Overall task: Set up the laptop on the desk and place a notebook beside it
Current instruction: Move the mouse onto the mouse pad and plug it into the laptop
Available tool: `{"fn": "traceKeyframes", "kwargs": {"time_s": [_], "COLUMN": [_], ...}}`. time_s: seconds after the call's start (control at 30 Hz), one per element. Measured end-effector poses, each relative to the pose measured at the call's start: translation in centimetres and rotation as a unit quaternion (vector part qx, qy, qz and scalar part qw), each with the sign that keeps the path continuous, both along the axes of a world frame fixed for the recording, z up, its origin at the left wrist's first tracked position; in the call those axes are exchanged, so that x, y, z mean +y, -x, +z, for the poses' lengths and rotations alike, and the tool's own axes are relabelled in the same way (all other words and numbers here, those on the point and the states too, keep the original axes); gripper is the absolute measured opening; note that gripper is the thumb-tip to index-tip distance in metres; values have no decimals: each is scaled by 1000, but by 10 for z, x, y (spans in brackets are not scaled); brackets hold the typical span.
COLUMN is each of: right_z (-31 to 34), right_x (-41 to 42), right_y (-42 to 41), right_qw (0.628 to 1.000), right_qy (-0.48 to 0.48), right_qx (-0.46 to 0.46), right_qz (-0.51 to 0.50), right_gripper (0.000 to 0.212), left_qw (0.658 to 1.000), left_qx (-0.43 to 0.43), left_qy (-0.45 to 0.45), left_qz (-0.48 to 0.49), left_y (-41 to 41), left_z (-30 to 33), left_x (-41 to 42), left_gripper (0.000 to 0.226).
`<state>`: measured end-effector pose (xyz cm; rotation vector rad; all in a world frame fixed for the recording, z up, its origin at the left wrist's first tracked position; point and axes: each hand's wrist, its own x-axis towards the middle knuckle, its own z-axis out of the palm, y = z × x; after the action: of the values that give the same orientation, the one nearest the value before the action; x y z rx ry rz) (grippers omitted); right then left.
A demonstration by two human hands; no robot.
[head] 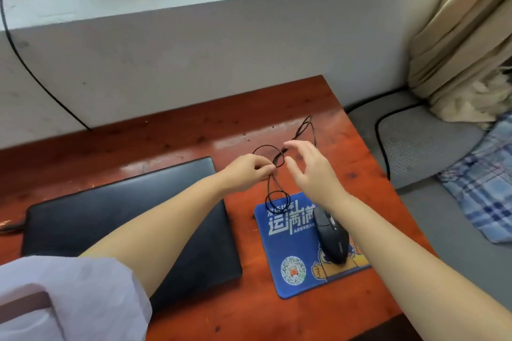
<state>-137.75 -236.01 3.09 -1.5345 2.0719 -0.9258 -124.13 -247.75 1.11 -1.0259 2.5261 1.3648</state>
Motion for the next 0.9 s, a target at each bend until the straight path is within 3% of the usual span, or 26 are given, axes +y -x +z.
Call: {"fn": "traceKeyframes", "kwargs": {"time_s": [0.1, 0.17, 0.27, 0.3, 0.4, 0.53, 0.67, 0.9], "right_z": [6, -1, -22, -29, -45, -62, -67, -71], "right_x": [-42, -57, -73, -76, -81, -84, -87, -95], "right_y": [-13, -20, -25, -27, -31, -29, -30, -36], "right_qw": [977, 964, 961, 960, 959, 954, 936, 941], "right_qy": [-113, -164, -174, -173, -208, -243, -249, -243], "right_qx": [-58, -58, 74, 99, 45, -45, -191, -194], "right_qz": [174, 199, 202, 198, 188, 170, 158, 136], "right_gripper": [34, 39, 34, 32, 30, 23, 21, 21], "left_qw": [998, 984, 930, 925, 940, 933, 924, 937], "left_qx": [-1, 4, 30, 23, -76, -177, -209, -226], "left_qy": [-59, -140, -217, -176, 109, 259, 285, 211], "left_qz": [32, 113, 296, 336, 315, 176, 143, 165], "left_y": [-9, -21, -43, -49, -69, -71, -62, -56], "left_z": [10, 11, 2, -3, -22, -47, -60, -52], "left_x": [-10, -19, -35, -41, -56, -62, -64, -74], "left_gripper": [14, 7, 21, 21, 16, 29, 40, 36]}}
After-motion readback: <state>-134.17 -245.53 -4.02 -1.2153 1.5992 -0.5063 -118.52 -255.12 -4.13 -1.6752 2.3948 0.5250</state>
